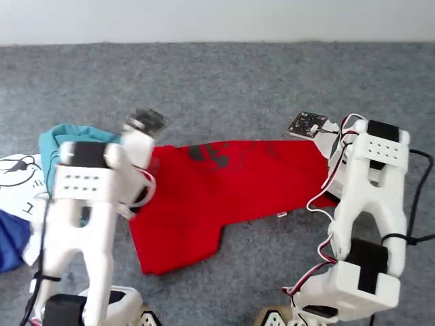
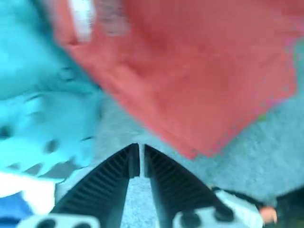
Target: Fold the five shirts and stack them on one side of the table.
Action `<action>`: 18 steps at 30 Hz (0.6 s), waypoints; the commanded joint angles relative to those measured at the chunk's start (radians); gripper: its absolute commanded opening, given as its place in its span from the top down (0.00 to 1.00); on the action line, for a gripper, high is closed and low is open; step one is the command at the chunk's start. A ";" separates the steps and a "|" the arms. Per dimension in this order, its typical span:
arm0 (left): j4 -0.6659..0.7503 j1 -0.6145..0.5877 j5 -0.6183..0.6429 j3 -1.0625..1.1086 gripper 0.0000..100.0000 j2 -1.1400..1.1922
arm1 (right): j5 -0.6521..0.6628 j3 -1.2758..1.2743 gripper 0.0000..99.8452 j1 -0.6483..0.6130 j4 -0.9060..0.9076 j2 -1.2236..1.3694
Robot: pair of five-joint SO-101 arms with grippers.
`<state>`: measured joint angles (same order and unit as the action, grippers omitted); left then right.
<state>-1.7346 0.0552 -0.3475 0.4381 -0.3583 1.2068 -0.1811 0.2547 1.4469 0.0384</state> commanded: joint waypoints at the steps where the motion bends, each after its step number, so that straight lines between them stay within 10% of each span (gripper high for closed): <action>1: -0.018 0.115 -0.008 0.085 0.88 -0.026 | 0.008 0.040 0.99 0.013 0.008 -0.053; 18: 0.029 0.232 -0.003 0.183 0.83 0.236 | 0.008 0.040 0.99 0.012 0.010 -0.053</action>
<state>-1.7070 0.2440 -0.3475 0.6590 -0.1818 1.2068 -0.1811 0.2547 1.4469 0.0384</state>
